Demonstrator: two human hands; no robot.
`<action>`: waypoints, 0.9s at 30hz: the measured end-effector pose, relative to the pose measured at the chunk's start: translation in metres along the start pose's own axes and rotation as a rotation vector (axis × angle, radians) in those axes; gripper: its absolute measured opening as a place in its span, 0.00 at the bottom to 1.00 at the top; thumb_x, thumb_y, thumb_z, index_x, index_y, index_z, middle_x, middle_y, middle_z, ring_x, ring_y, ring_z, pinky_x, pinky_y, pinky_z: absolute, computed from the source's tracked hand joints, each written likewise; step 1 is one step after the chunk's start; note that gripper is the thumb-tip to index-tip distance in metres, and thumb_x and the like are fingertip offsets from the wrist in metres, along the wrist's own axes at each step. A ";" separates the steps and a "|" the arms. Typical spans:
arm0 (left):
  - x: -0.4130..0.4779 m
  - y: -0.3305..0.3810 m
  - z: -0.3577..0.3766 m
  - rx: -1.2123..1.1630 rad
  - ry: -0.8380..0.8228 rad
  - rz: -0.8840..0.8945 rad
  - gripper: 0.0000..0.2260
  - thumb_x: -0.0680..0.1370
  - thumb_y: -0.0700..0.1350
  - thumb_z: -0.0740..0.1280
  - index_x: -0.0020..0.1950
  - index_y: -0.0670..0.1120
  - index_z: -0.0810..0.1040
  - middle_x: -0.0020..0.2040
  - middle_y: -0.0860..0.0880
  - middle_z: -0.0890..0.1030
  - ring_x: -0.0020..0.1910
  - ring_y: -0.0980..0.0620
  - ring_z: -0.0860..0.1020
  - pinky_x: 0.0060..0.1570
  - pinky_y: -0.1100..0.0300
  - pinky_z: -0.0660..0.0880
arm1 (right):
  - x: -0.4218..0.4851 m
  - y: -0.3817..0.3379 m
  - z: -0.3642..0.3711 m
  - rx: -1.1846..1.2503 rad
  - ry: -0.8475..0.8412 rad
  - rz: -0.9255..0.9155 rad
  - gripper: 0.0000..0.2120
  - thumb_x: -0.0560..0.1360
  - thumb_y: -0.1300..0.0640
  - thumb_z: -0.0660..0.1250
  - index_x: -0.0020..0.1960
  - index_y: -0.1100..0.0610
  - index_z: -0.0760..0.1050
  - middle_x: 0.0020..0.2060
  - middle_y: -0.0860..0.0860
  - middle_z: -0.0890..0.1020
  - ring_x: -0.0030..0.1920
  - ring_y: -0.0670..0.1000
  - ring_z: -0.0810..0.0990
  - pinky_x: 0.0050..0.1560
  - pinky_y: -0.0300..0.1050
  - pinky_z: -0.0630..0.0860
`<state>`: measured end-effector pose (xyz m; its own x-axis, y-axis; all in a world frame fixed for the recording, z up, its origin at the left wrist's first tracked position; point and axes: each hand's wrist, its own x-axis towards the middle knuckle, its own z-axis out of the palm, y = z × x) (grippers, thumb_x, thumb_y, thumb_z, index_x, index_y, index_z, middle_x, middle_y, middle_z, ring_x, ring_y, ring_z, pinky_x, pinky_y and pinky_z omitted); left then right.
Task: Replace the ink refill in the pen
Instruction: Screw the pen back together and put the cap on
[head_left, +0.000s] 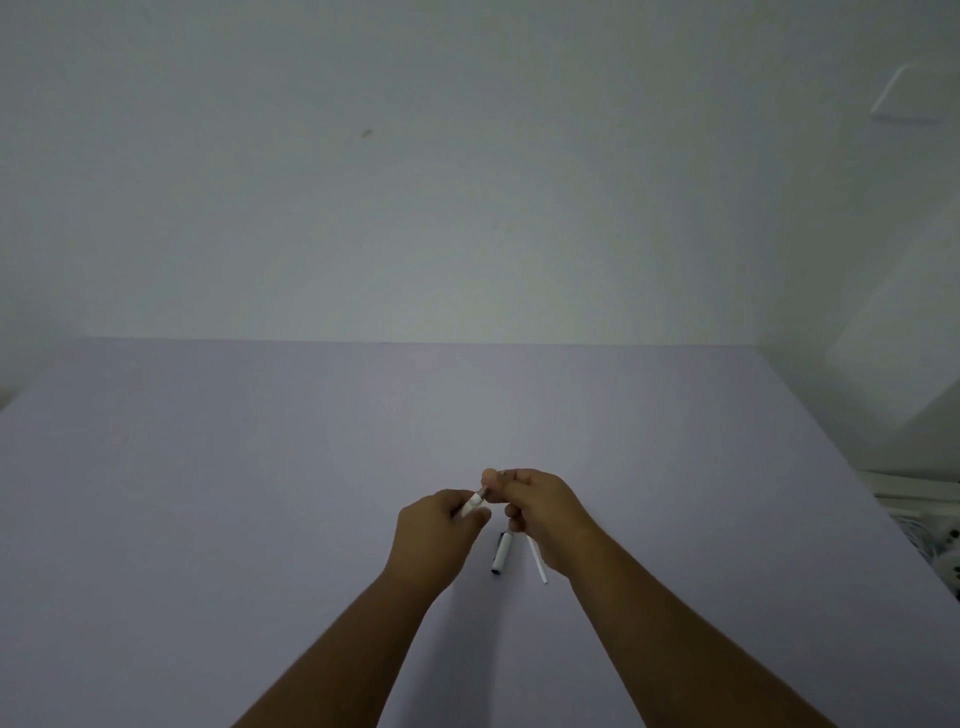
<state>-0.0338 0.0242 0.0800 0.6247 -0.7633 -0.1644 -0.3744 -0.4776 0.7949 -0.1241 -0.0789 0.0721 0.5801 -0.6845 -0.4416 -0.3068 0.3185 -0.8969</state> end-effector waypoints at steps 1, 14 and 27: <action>0.001 -0.002 -0.001 -0.068 -0.027 -0.062 0.11 0.76 0.45 0.65 0.57 0.47 0.80 0.43 0.46 0.82 0.39 0.52 0.75 0.40 0.63 0.71 | 0.004 0.002 -0.002 -0.016 0.023 0.008 0.13 0.75 0.46 0.66 0.49 0.55 0.79 0.41 0.50 0.82 0.39 0.48 0.74 0.43 0.43 0.75; 0.013 -0.034 -0.009 -0.507 -0.146 -0.396 0.07 0.75 0.39 0.68 0.52 0.43 0.82 0.39 0.43 0.81 0.38 0.48 0.79 0.45 0.53 0.80 | 0.053 0.081 0.020 -0.914 0.275 0.093 0.17 0.74 0.52 0.67 0.58 0.61 0.70 0.55 0.58 0.81 0.54 0.57 0.81 0.51 0.47 0.79; 0.012 -0.030 -0.017 -0.577 -0.221 -0.446 0.05 0.74 0.37 0.70 0.48 0.42 0.83 0.39 0.43 0.82 0.35 0.49 0.80 0.35 0.59 0.80 | 0.054 0.012 0.014 0.251 0.250 -0.017 0.08 0.75 0.57 0.67 0.49 0.61 0.79 0.41 0.57 0.82 0.39 0.50 0.80 0.43 0.45 0.80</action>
<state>-0.0035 0.0363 0.0639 0.4580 -0.6501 -0.6063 0.3367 -0.5044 0.7951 -0.0857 -0.1033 0.0374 0.3716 -0.8206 -0.4342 -0.0855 0.4355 -0.8961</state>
